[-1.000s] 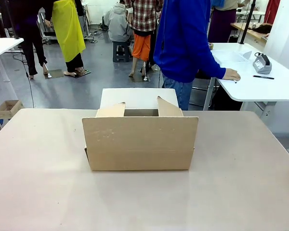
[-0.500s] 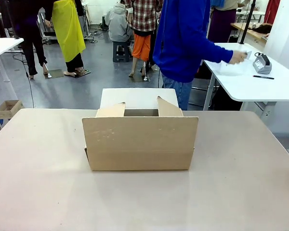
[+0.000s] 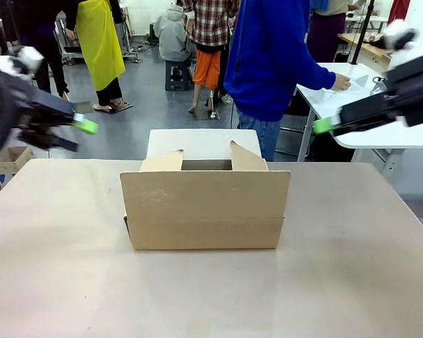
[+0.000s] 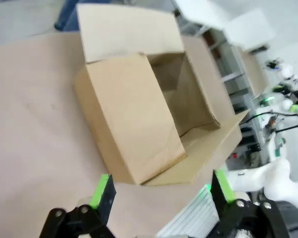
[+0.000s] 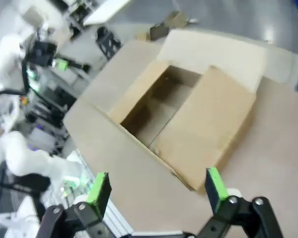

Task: Pack the gift set into the box.
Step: Place both hands on the side flaps of the Package Box and spread them outward.

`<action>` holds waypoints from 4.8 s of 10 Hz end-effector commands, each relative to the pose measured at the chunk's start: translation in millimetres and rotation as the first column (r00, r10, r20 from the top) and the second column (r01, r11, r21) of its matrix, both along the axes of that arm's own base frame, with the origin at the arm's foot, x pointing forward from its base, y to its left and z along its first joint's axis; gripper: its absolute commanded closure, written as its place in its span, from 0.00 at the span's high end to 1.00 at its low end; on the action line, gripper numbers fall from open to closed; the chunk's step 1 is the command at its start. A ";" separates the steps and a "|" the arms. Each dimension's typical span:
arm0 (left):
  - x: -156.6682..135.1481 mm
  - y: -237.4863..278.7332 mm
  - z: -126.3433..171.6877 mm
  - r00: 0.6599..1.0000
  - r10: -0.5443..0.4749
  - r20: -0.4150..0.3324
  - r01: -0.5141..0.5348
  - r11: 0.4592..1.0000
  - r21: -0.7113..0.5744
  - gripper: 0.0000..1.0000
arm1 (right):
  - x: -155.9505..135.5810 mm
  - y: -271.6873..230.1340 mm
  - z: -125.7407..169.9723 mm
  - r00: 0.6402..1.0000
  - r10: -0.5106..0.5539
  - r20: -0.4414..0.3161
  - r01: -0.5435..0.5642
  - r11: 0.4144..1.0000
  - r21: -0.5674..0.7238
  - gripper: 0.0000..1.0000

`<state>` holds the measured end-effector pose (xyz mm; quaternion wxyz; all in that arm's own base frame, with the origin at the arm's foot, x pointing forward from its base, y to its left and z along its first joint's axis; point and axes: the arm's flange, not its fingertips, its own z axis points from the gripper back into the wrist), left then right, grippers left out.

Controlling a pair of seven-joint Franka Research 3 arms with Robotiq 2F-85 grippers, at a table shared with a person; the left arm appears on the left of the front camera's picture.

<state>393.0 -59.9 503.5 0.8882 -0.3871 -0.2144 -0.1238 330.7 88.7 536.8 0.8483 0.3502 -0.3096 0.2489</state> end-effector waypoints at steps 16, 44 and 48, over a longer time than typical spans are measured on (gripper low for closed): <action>35.1 -247.1 -15.1 0.995 -0.007 -0.104 0.064 0.825 0.562 1.00 | 37.3 69.7 -29.4 0.978 0.159 0.135 -0.146 0.984 -0.104 1.00; 28.8 -256.2 -51.1 0.874 0.453 0.176 -0.327 0.282 0.902 1.00 | 37.3 69.7 -29.4 0.978 0.159 0.135 -0.146 0.984 -0.104 1.00; 28.0 -210.3 -31.3 0.886 0.434 0.162 -0.309 0.292 0.905 1.00 | 37.3 69.7 -29.4 0.978 0.159 0.135 -0.146 0.984 -0.104 1.00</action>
